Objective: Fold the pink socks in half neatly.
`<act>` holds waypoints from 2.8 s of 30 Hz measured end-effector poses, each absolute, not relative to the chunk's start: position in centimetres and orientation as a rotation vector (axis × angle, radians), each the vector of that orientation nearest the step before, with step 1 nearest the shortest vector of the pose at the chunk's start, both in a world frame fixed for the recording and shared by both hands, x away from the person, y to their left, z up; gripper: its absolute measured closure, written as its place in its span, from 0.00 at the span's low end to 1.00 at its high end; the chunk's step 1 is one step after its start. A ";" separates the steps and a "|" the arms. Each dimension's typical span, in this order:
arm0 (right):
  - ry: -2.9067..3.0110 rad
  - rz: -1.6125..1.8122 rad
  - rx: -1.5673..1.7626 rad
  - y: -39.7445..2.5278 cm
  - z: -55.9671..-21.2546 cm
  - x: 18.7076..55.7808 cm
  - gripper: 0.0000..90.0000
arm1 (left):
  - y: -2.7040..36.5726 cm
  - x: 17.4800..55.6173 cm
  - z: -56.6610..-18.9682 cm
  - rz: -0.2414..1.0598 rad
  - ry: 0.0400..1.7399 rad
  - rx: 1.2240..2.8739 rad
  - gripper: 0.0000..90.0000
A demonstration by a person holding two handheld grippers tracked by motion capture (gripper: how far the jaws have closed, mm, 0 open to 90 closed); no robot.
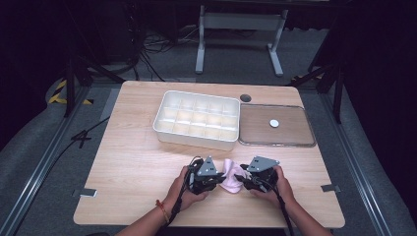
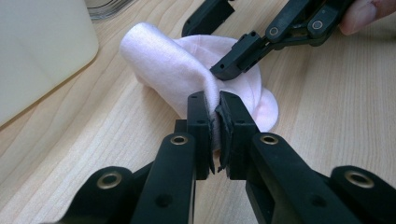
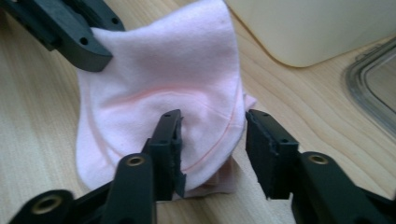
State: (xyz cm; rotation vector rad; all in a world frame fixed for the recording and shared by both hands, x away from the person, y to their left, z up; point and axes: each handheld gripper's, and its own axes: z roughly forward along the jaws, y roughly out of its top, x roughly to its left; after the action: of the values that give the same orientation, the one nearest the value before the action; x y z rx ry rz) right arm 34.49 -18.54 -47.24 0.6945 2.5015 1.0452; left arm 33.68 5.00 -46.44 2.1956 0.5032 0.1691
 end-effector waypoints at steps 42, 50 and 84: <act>2.563 1.091 0.706 -19.3 -47.2 35.1 0.90 | 2.0 33.1 -47.4 0.166 0.352 2.245 0.91; 2.567 1.098 0.703 -19.2 -47.3 35.2 0.90 | 1.8 33.3 -47.5 0.161 0.349 2.259 0.92; 2.540 1.121 0.735 -18.5 -46.2 35.1 0.89 | 1.8 32.6 -47.1 0.187 0.331 2.269 0.89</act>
State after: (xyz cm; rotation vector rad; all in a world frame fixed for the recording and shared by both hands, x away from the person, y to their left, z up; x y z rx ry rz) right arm 35.08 -18.50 -46.22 0.7352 2.5396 1.1210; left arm 32.63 1.78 -47.12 2.2694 0.3311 0.1870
